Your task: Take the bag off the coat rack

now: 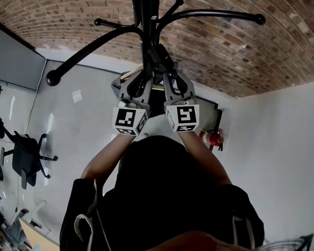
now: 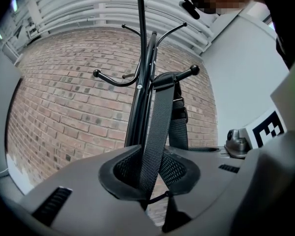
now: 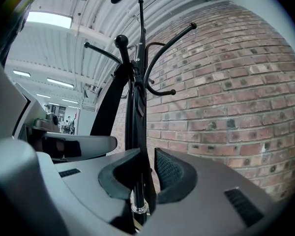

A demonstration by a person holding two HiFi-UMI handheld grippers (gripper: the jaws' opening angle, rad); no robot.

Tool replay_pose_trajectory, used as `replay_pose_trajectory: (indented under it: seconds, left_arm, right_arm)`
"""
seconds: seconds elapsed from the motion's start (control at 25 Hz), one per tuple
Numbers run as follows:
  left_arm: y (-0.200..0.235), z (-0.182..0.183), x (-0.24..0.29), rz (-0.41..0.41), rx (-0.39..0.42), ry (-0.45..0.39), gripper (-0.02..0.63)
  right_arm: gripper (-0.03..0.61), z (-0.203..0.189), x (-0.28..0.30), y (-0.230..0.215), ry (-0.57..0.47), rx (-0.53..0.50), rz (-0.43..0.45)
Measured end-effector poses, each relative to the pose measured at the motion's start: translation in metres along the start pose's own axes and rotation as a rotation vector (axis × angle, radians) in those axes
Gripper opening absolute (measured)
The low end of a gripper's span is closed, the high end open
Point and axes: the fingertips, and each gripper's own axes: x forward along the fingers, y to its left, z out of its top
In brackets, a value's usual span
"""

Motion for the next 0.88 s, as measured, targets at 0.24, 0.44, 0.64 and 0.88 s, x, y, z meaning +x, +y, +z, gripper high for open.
replay_pose_trajectory:
  seconds: [0.24, 0.44, 0.64, 0.88]
  left_arm:
    - [0.002, 0.003, -0.001, 0.007, -0.001, 0.004, 0.025]
    - [-0.002, 0.009, -0.012, -0.005, 0.017, 0.002, 0.021]
    - [-0.004, 0.022, -0.026, 0.005, -0.015, -0.039, 0.021]
    - [-0.011, 0.041, -0.041, 0.011, -0.013, -0.081, 0.021]
  right_arm:
    - [0.023, 0.004, -0.006, -0.004, -0.017, 0.01, 0.005]
    - [0.023, 0.012, -0.019, -0.015, -0.044, 0.035, -0.019]
    - [0.023, 0.018, -0.031, -0.02, -0.056, 0.085, -0.014]
    - [0.023, 0.033, -0.053, -0.026, -0.105, 0.135, -0.024]
